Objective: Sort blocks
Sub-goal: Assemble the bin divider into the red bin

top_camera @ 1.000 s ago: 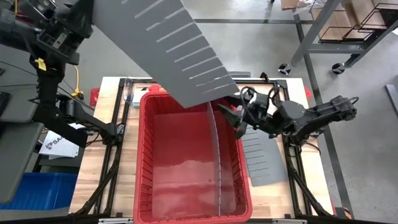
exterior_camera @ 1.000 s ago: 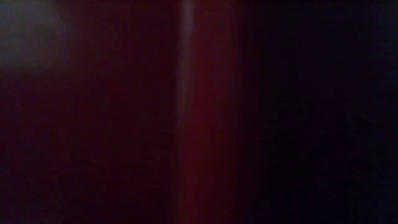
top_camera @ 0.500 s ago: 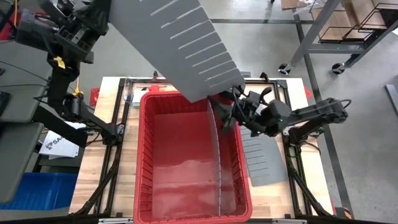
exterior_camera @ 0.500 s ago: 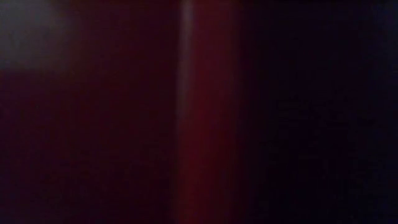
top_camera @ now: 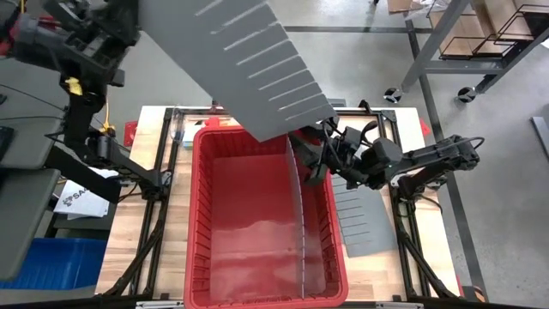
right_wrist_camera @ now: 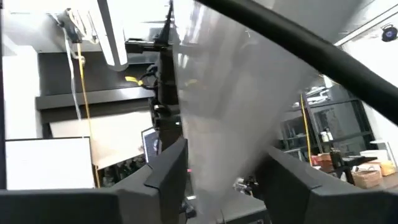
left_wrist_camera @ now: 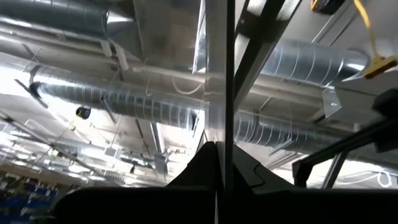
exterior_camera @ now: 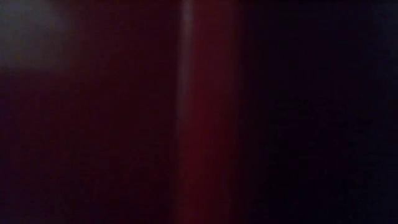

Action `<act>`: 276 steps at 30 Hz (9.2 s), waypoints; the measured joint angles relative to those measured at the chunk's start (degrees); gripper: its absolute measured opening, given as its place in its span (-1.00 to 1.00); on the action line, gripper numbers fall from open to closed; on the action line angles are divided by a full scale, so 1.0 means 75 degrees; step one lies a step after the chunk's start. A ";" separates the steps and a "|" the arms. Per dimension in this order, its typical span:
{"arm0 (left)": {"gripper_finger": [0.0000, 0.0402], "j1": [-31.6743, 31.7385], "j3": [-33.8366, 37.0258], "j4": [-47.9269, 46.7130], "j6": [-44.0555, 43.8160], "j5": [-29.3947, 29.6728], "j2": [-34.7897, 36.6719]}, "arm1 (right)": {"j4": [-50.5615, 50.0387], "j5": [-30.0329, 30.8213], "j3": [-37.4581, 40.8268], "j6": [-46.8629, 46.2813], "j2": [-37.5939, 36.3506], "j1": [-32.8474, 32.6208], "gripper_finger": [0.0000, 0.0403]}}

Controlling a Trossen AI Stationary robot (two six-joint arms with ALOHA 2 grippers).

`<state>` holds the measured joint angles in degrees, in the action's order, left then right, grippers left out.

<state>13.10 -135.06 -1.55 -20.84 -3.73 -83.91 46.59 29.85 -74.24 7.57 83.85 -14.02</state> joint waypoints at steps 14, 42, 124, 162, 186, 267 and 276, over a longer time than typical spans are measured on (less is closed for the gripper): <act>-1.00 -0.0006 0.0007 -0.0260 0.0811 0.0459 -0.0253 | 0.0121 -0.0179 0.0006 0.0519 -0.0003 -0.0452 -0.83; -0.17 -0.0398 0.0032 -0.8760 0.1362 0.0795 -0.0119 | -0.4805 0.4111 0.0009 -0.0884 -0.1750 -0.3711 -1.00; 0.02 -0.3412 0.8816 -0.8767 0.2220 -0.2622 0.0360 | -1.2501 0.2581 0.0003 -1.0952 -0.1996 -0.6830 -1.00; -0.99 -0.1970 0.4851 -1.0927 0.4422 0.2208 0.0368 | -1.1355 0.2860 -0.2494 -0.6477 -0.1350 -0.5838 -1.00; -0.99 -0.1035 0.3188 -1.1825 0.7398 0.2652 0.1202 | -0.8118 0.3513 -0.7778 -0.5213 0.4960 -0.3176 -1.00; -0.97 0.0023 0.4613 -1.1783 0.9983 0.4558 0.1073 | -0.6289 0.3873 -0.7230 -0.6161 0.5980 -0.3934 -1.00; -0.98 0.0058 0.4602 -1.1802 0.9647 0.4514 0.1074 | -0.6212 0.3637 -0.7231 -0.6347 0.5977 -0.3811 -1.00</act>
<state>13.54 -100.55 -90.06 51.51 30.13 -75.85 0.00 57.13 -128.47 -40.03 128.68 -42.61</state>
